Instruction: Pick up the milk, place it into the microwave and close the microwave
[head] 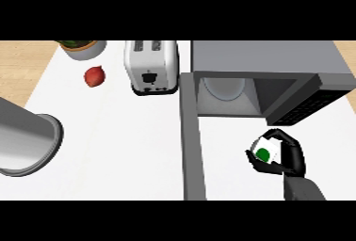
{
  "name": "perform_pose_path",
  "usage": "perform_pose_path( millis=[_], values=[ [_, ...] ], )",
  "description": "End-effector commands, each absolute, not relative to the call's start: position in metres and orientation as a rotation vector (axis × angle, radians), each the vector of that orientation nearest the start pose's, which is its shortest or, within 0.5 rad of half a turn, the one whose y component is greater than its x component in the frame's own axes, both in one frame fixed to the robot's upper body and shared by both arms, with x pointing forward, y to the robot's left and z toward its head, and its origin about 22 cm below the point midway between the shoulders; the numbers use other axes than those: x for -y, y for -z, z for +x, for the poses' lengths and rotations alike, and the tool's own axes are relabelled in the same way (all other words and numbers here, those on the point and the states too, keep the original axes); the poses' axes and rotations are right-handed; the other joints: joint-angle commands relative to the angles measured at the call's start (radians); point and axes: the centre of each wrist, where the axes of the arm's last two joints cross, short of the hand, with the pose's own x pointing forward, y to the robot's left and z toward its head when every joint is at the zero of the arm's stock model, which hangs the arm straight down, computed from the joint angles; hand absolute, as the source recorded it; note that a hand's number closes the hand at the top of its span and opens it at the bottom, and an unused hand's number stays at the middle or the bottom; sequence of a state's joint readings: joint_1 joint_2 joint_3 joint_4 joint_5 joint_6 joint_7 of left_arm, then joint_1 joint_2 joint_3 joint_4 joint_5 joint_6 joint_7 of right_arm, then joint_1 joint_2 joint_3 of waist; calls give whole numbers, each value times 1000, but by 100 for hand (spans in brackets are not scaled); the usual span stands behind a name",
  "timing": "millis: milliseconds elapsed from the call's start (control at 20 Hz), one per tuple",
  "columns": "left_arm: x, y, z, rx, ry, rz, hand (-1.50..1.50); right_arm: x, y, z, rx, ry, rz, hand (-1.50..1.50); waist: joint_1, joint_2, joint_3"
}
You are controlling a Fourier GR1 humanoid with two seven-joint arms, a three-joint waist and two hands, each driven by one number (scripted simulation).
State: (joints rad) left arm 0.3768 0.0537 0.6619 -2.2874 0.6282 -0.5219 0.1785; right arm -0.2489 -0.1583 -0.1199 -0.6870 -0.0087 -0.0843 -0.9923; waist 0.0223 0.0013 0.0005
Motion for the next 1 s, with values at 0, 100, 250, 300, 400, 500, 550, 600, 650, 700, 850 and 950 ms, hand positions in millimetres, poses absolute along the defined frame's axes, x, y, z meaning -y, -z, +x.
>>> perform_pose_path(
  millis=[0,100,250,300,400,500,550,600,650,700,850,950],
  values=[
    [-365,-122,73,1952,-38,26,-150,278,122,264,1940,-168,-13,150,-7,-3,-1],
    [-375,-114,77,1942,-57,10,-150,265,95,287,1974,-178,79,150,-17,-6,-2],
    [-374,-131,80,1960,-52,41,-150,263,83,282,1978,-203,81,150,-23,-5,-1],
    [-369,-132,72,1953,-62,81,-150,238,76,284,2016,-199,52,150,-22,-6,-1],
    [-363,-132,77,1949,-67,60,-150,236,52,297,2004,-220,26,150,-23,-5,-1],
    [-354,-127,88,1944,-66,48,-150,214,49,295,1989,-193,21,150,-26,-3,-1],
    [-376,-112,77,1931,-69,43,-150,223,49,290,1988,-240,-9,150,-21,-4,-1],
    [-373,-130,65,1947,-69,50,-150,220,41,290,2012,-192,-47,150,-19,-4,-1],
    [-382,-125,79,1934,-93,29,-150,219,29,313,2004,-227,-59,150,-17,-3,-1],
    [-377,-123,70,1925,-63,30,-150,206,32,305,2003,-181,-47,150,-17,-3,-1],
    [-377,-128,78,1936,-72,51,-150,187,12,333,1991,-215,-69,150,-13,-1,-1],
    [-383,-125,76,1951,-76,44,-150,194,16,343,1994,-219,-110,150,-10,-1,0]
  ],
)
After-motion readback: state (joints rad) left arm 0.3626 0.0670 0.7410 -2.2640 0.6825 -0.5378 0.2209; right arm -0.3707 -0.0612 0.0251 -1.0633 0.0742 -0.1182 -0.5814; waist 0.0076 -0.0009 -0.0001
